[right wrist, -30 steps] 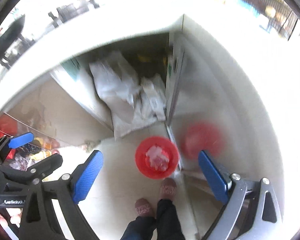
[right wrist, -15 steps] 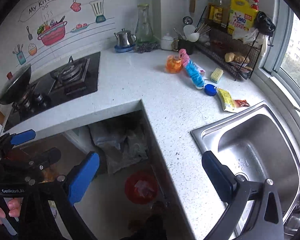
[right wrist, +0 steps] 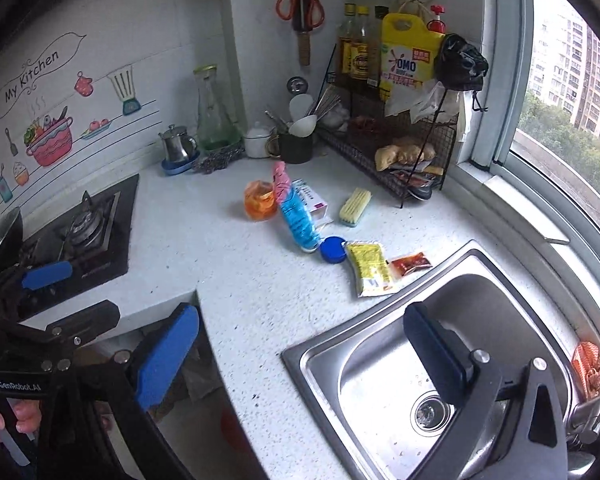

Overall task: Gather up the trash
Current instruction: 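Raise both tools back above the counter, then grasp the yellow Angelina sachet on the counter with the right gripper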

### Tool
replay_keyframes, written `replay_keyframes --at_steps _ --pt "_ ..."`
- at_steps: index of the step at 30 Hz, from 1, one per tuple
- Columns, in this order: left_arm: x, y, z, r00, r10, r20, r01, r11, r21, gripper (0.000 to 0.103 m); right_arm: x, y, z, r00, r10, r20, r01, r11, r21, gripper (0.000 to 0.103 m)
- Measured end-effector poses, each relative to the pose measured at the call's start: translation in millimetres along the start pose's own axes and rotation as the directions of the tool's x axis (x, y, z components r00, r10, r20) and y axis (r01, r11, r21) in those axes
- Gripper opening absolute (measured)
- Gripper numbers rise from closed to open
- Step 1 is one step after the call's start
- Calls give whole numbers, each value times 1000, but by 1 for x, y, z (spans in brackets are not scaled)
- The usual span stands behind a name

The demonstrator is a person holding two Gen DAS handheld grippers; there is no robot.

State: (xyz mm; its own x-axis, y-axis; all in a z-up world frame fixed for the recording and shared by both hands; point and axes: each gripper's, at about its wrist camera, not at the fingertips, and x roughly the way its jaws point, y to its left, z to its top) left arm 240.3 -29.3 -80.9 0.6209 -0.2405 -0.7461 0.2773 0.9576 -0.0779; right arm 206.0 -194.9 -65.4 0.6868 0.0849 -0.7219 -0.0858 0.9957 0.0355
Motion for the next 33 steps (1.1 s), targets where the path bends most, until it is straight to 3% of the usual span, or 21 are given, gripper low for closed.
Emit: replay_keyframes --at_steps 5,12,16,23,33 --pt "49 -16 40 999 -38 -33 38 999 21 103 35 -29 23 999 12 -38 -12 1000 7 102" --pt "118 -30 62 987 -46 -154 50 998 25 103 96 -64 35 986 56 -157 -49 998 51 102" --pt "151 -35 64 977 -35 -210 44 998 37 103 133 -75 35 969 67 -236 -57 997 49 101" --pt "197 -38 65 957 -31 -289 39 999 22 103 193 -89 26 926 93 -367 -73 995 68 85" --pt "236 -45 59 933 -22 -360 35 999 32 103 224 -100 19 902 83 -424 -64 996 59 84"
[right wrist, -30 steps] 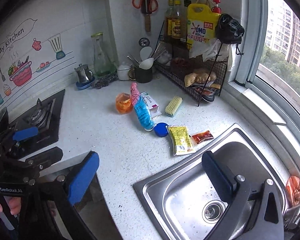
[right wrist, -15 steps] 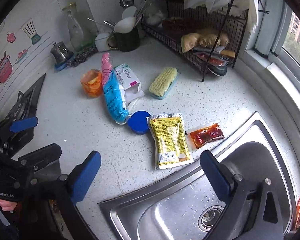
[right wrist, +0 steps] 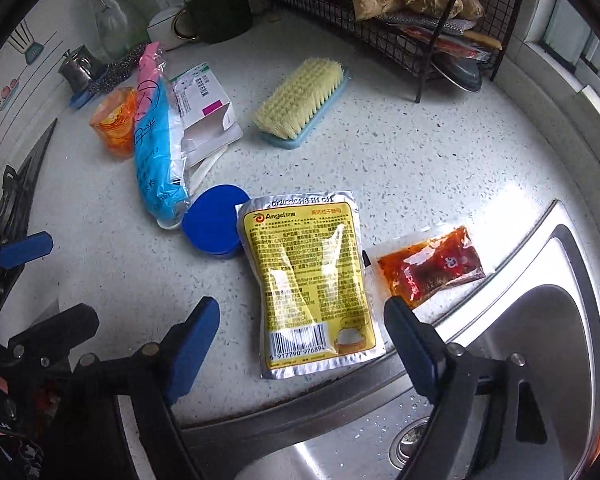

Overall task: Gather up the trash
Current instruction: 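Grasp the yellow Angelina sachet on the counter with the right gripper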

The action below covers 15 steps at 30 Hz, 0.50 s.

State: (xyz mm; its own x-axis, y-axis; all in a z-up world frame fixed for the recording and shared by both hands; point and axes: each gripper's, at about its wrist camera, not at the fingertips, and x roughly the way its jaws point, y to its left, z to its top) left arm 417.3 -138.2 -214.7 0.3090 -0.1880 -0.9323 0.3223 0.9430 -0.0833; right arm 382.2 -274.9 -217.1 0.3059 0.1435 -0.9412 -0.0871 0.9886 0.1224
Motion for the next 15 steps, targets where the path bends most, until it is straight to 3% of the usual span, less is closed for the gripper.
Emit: replay_keyframes --at_steps 3,10,15 --pt "5 -1 2 1000 7 -10 -7 1000 0 103 5 -2 3 999 28 -17 -27 1000 11 83" --pt "5 2 5 1000 17 -18 -17 1000 -3 103 13 5 4 999 -29 -14 27 995 -93 56" --pt "-4 4 6 1000 11 -7 -11 1000 -7 103 10 1 4 999 36 -21 -38 998 -59 45"
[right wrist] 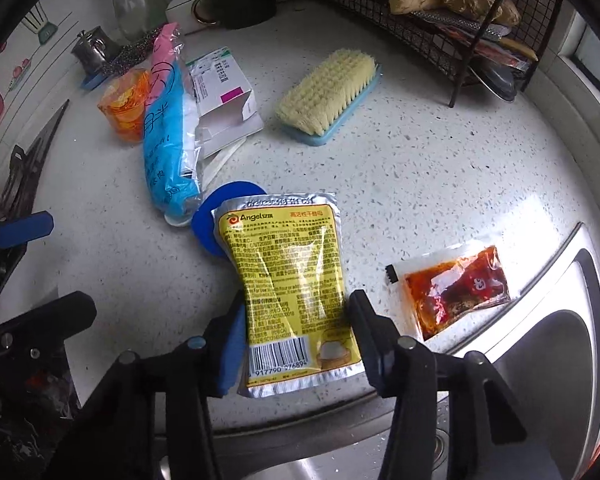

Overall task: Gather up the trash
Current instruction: 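Grasp the yellow Angelina sachet on the counter with the right gripper, then grasp the red sauce packet with the left gripper while the right gripper holds the sachet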

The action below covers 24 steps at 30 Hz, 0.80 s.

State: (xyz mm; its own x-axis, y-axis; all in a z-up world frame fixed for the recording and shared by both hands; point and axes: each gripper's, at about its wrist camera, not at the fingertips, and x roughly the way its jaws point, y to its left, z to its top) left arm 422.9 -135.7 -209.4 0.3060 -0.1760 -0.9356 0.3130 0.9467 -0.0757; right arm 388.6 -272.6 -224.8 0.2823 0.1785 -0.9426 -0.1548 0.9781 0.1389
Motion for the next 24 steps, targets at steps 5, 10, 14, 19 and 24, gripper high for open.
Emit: replay_keyframes --at_steps 5,10,14,19,24 --pt "-7 -3 1 1000 0 4 0 1000 18 103 -18 -6 -12 999 15 38 -17 999 42 41" --pt "-14 -15 11 999 -40 7 40 998 42 103 -54 -19 -27 995 -4 97 -3 997 78 41" --pt "-14 -35 25 997 -77 8 76 993 87 103 -78 -45 -38 989 -10 147 -16 985 173 42" --pt "-1 -70 42 995 -96 -11 96 979 182 103 -83 -75 -39 983 -102 156 56 959 277 42" --pt "19 -108 55 993 -115 -40 122 953 276 103 -85 -99 -42 978 -141 156 82 938 336 42"
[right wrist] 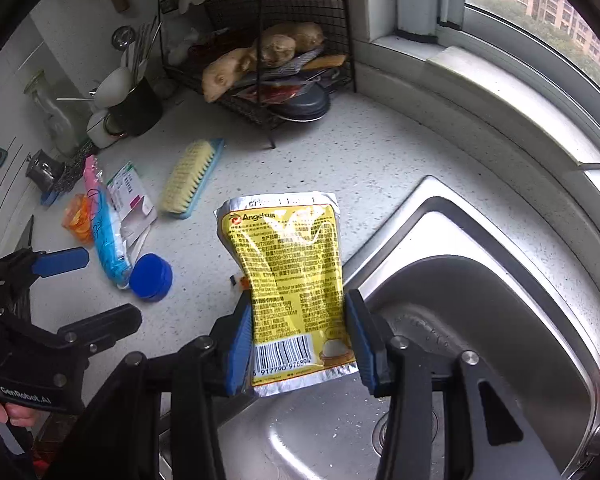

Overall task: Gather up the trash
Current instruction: 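Grasp the red sauce packet with the left gripper while the right gripper holds the sachet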

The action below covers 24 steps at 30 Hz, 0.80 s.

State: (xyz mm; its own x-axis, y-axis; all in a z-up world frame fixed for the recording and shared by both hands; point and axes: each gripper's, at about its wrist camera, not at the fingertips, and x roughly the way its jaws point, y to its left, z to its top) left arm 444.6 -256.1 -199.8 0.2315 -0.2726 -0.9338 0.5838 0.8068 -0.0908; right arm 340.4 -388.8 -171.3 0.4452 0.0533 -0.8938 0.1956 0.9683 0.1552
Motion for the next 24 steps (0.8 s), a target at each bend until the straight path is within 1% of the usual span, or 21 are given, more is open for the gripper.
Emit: replay_keyframes --at_steps 4,6,8,10,13,17,19,21,22,23,24 --pt "21 -24 18 999 -38 -29 40 996 80 103 -2 -15 2 1000 -24 5 23 999 34 42" --pt "33 -35 25 998 -24 -50 31 991 128 103 1 -20 4 999 -32 7 32 998 54 42" --pt "44 -45 32 998 -3 -56 12 985 171 103 5 -24 5 1000 -18 14 16 996 86 42" --pt "56 -54 39 997 -6 -73 20 980 199 103 4 -31 4 1000 -5 22 3 996 93 42" --pt "70 -60 47 996 0 -92 19 977 210 103 11 -37 5 1000 -28 7 27 995 99 42" --pt "88 -64 55 993 -12 -121 38 976 213 97 19 -47 6 1000 -29 -8 30 992 126 42" --pt "95 -67 57 991 -19 -135 48 975 218 92 20 -49 8 999 -34 -6 35 992 123 42" --pt "100 -71 58 989 -17 -150 51 974 223 79 21 -51 9 999 -45 -5 46 992 119 43" --pt "100 -71 59 989 -32 -143 62 975 214 75 23 -52 9 999 -43 -6 44 992 121 42" --pt "100 -72 60 988 -42 -145 72 975 208 64 24 -54 10 999 -37 -3 37 992 124 42" --pt "101 -78 62 990 -36 -138 66 974 219 55 25 -55 10 999 -33 -3 33 992 125 42"
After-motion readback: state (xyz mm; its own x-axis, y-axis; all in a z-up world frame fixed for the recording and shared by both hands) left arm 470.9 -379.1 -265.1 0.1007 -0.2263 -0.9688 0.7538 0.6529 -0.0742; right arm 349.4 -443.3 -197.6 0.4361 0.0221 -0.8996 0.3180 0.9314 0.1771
